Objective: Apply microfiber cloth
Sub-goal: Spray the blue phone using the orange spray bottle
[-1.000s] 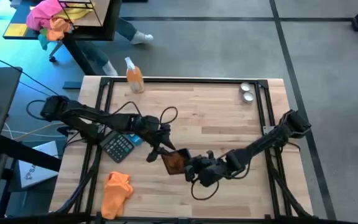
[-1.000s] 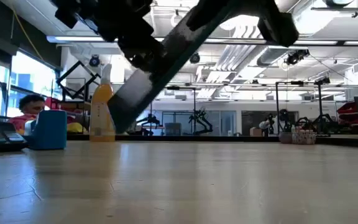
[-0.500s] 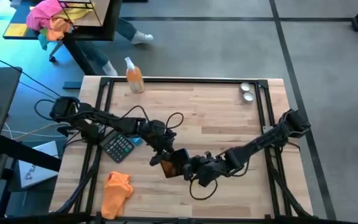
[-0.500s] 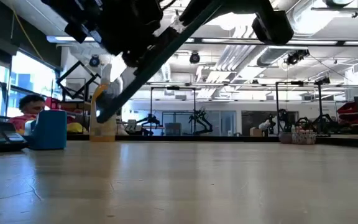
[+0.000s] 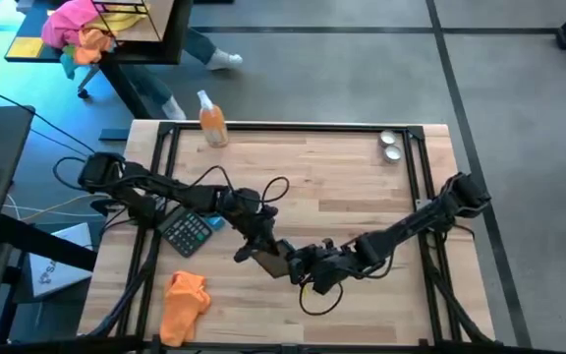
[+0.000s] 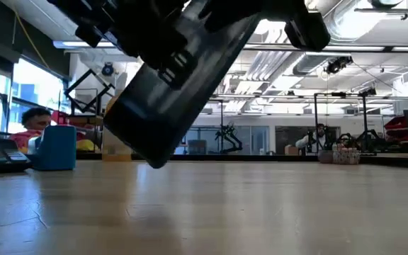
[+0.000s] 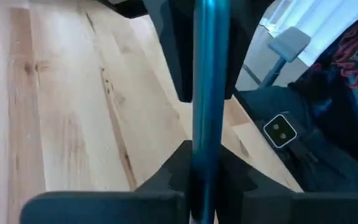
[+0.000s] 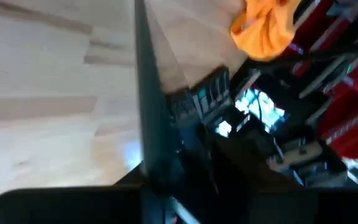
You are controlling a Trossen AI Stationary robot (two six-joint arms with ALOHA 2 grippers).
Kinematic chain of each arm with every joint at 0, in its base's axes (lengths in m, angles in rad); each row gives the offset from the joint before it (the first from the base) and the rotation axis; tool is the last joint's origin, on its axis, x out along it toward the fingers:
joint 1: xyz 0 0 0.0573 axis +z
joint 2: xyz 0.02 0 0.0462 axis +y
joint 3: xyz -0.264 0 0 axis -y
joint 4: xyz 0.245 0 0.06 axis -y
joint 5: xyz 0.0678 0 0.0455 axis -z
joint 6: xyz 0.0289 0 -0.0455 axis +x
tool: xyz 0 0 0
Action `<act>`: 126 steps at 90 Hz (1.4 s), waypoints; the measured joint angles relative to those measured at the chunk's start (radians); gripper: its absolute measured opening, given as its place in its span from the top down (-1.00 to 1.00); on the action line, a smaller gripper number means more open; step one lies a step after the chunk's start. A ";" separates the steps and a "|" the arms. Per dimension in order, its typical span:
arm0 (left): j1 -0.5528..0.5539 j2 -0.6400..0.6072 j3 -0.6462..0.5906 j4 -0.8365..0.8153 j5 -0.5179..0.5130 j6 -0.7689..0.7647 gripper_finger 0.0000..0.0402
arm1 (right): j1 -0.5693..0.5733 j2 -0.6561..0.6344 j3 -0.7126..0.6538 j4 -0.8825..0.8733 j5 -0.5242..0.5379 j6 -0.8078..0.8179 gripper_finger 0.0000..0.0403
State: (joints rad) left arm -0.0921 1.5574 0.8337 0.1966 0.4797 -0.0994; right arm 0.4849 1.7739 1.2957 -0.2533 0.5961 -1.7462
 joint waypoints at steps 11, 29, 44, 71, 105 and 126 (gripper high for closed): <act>0.001 -0.040 -0.001 -0.050 0.011 -0.010 0.95 | 0.004 -0.039 0.000 0.001 0.022 0.045 0.46; -0.001 -0.203 -0.001 -0.204 -0.009 0.041 0.97 | 0.022 -0.149 0.000 -0.003 0.052 0.157 0.36; -0.011 -0.354 -0.001 -0.243 -0.168 0.083 0.97 | 0.027 -0.268 0.000 -0.022 0.124 0.496 0.34; -0.021 -0.530 -0.001 -0.235 -0.503 0.174 0.96 | -0.085 -0.446 0.000 0.007 0.015 1.502 0.34; -0.021 -0.494 0.000 0.037 -0.613 0.235 0.95 | -0.266 -0.395 0.000 0.346 -0.283 1.709 0.34; -0.021 -0.489 0.000 0.039 -0.612 0.234 0.95 | -0.322 -0.334 -0.001 0.362 -0.356 1.741 0.34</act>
State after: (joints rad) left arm -0.1131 1.0681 0.8333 0.2354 -0.1327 0.1351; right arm 0.1628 1.4397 1.2949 0.1083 0.2405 -0.0054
